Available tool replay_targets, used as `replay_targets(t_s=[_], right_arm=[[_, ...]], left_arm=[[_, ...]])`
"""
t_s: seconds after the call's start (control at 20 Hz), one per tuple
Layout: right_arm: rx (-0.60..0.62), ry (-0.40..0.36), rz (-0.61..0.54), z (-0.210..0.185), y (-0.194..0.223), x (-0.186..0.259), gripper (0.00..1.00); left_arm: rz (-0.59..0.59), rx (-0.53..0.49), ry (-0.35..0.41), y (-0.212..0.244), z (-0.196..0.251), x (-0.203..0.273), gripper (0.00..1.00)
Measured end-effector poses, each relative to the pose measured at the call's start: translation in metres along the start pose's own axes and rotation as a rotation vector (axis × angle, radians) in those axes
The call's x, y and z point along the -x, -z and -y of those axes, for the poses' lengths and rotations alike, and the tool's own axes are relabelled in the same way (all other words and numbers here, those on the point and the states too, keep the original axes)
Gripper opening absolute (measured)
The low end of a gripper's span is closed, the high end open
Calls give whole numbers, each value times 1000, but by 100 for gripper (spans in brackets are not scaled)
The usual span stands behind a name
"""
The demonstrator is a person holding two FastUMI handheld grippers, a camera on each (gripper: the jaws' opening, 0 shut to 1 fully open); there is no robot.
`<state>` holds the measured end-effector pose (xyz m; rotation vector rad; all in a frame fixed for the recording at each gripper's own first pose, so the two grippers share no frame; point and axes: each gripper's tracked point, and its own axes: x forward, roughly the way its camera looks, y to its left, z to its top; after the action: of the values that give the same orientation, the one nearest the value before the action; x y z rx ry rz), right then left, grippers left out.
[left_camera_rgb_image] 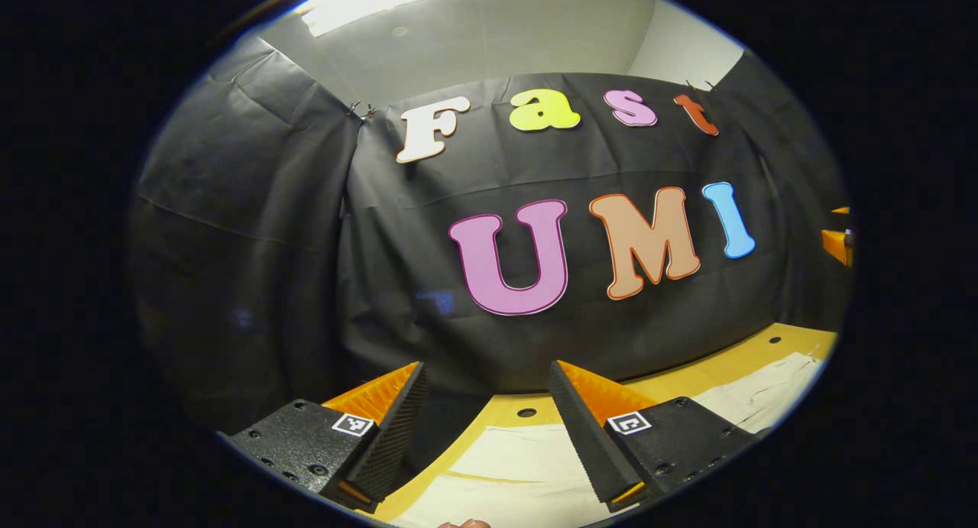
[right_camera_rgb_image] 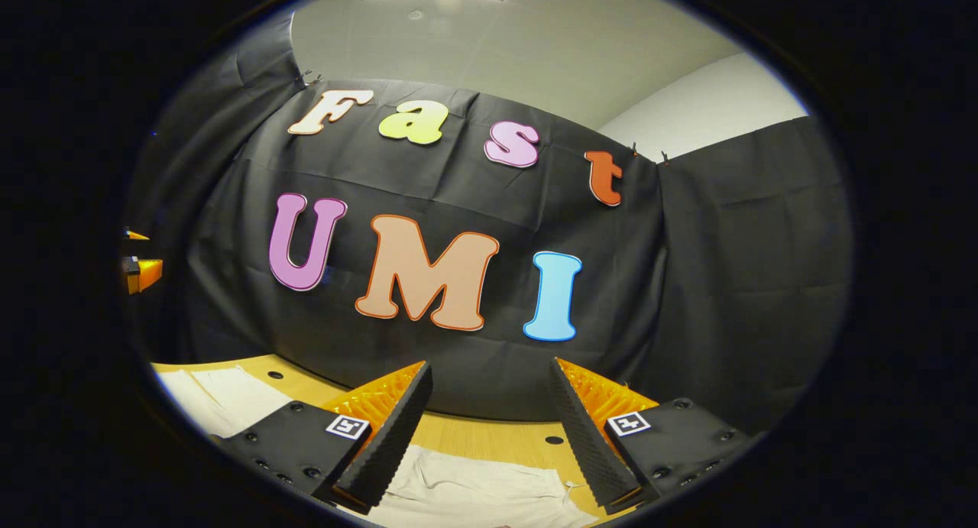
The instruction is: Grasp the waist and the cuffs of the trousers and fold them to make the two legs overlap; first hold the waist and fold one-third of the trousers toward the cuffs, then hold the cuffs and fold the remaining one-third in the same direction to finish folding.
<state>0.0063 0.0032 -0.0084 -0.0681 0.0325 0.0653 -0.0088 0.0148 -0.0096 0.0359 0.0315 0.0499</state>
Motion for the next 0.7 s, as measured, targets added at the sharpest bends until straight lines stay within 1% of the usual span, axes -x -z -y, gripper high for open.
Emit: replay_targets(t_s=[0.2,0.35,0.6,0.65,0.7], right_arm=[[29,0,-22,6,11,2,97],[87,-1,-45,16,24,7,97],[247,3,-86,49,51,17,97],[303,-11,-116,58,68,24,97],[411,-40,-147,67,88,35,97]], left_arm=[[-9,-12,-2,6,-4,2,95],[-28,-12,-10,14,-7,3,96],[-43,9,-7,21,-4,4,96],[-48,1,5,24,-1,4,96],[-50,-36,13,28,-2,4,96]])
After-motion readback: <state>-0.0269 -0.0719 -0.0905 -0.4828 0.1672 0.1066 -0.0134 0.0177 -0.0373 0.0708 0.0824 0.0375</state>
